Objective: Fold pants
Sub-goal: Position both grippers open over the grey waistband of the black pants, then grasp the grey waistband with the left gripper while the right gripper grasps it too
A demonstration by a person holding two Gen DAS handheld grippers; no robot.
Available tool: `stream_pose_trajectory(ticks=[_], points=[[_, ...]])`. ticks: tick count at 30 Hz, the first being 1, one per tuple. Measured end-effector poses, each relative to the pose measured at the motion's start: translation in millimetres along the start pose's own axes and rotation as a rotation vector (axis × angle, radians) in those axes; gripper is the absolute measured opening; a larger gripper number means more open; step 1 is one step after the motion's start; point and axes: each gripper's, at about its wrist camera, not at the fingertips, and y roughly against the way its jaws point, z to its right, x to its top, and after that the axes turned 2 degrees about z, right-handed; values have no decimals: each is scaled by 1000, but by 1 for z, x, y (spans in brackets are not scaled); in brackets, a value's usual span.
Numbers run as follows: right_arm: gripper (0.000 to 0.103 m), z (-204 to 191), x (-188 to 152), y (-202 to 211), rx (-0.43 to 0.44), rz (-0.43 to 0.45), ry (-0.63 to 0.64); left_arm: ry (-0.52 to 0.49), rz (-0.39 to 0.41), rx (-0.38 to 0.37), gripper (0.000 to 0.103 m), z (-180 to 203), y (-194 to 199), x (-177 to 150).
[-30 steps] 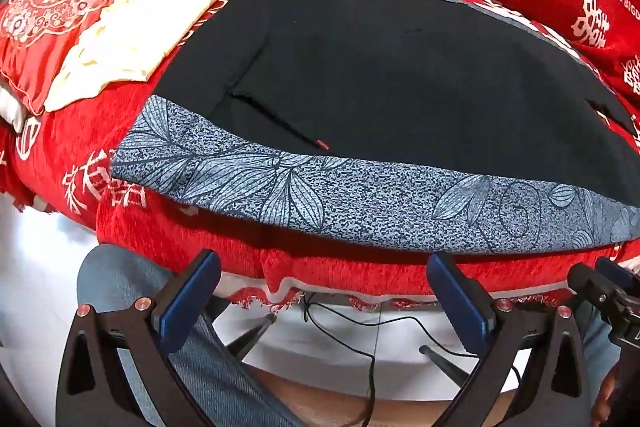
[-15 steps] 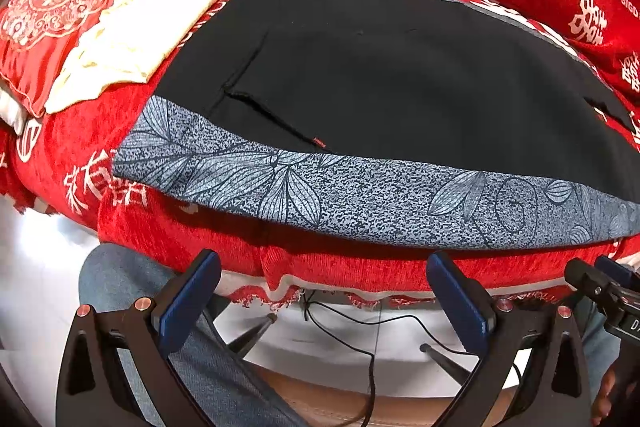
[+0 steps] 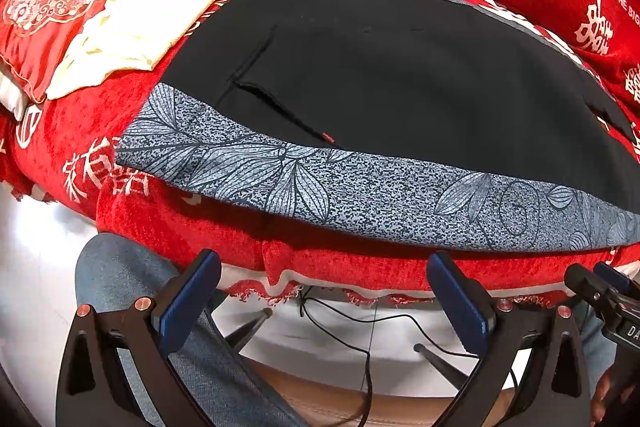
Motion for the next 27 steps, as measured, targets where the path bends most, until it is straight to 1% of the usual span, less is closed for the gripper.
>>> stream_pose_trajectory(ticks=[5,13,17,23,27], points=[[103,-1,-1,0,-7,0,2,2,-1,12,103,0,0,0],[103,0,-1,1,-5,0,1,34,6,18,103,-7,1,3],[103,-1,1,1,19,-2,8,60,4,8,103,-14,0,6],[103,-4,8,5,101,19,4,96,32,4,103,-33,-1,15],[103,-4,11,5,97,25,0,131,33,15,103,-44,-4,19]])
